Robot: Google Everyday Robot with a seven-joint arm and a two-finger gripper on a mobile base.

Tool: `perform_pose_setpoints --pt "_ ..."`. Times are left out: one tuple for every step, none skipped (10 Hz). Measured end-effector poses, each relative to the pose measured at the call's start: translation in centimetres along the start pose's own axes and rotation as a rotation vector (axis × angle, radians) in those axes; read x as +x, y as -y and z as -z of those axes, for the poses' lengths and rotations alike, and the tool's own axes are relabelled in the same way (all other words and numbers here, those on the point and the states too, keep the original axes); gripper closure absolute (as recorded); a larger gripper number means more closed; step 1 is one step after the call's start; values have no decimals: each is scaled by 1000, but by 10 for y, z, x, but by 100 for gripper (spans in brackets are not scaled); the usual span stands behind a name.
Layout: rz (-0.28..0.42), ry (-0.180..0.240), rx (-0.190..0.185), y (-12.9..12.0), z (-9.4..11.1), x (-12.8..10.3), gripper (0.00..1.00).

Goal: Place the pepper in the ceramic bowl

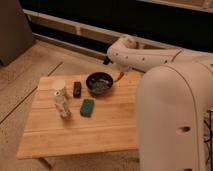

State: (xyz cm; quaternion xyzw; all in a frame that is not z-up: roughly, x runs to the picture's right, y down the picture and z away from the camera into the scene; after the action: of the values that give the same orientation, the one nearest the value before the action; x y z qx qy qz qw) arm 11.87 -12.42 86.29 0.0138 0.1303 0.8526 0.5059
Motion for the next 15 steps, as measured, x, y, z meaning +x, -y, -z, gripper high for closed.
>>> perform_pose_setpoints --pt "3 1 -15 -8 -7 -4 100" --pt "9 -11 -32 -21 -20 -3 100" --pt "32 -32 -42 -37 -32 6 100" --pt "60 -48 -47 -53 -40 14 100" --pt "89 -64 -60 -73 -47 21 100" --pt "103 -72 -67 -84 -51 24 100" --pt "120 -83 -74 -96 -54 27 100" --pt "137 -103 -89 -112 -59 35 100" --pt "147 -123 -83 -118 -66 42 100" --pt "150 -128 -81 -119 -68 44 100" --pt "149 -127 -81 -118 -68 44 100" --pt "147 -127 -80 -117 -68 43 100" --pt "148 -127 -80 -117 -68 43 100" --pt "149 -127 -81 -119 -68 44 100" --pt "148 -127 -81 -118 -68 43 100"
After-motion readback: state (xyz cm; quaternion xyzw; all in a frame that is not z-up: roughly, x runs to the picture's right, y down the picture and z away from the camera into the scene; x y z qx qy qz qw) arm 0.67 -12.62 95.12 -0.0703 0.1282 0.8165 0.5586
